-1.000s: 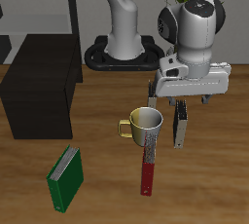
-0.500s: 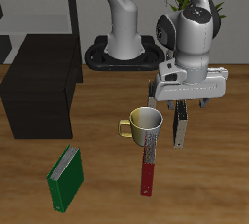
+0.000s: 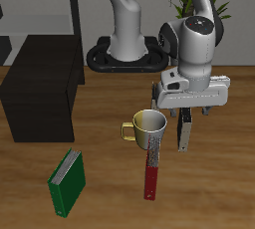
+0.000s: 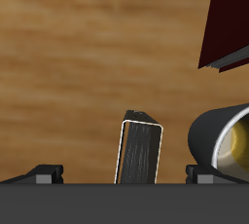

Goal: Place the left yellow book in the top region of the shelf

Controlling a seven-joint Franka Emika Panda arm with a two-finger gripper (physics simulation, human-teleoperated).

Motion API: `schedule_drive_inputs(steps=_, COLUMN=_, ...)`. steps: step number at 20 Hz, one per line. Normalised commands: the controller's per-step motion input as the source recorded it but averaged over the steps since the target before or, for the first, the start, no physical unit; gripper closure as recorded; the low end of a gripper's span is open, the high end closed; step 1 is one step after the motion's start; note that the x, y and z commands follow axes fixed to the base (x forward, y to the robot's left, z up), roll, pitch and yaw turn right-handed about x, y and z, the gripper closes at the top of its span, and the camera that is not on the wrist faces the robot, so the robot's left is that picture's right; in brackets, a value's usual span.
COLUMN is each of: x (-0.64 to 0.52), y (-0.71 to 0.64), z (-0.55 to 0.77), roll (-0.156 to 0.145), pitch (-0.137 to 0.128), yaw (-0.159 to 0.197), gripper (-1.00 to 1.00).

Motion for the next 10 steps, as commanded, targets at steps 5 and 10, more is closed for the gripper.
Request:
schedule_drive_inputs(steps=5, x=0.05, y=-0.03, z=-0.29, roll=0.004, pitch=0.043, yaw=0.020, gripper=-1.00)
schedule_drive_inputs(steps=10, x=0.08, y=-0.08, z=-0.30, roll=-0.007, pitch=0.061, yaw=0.012, gripper=-1.00)
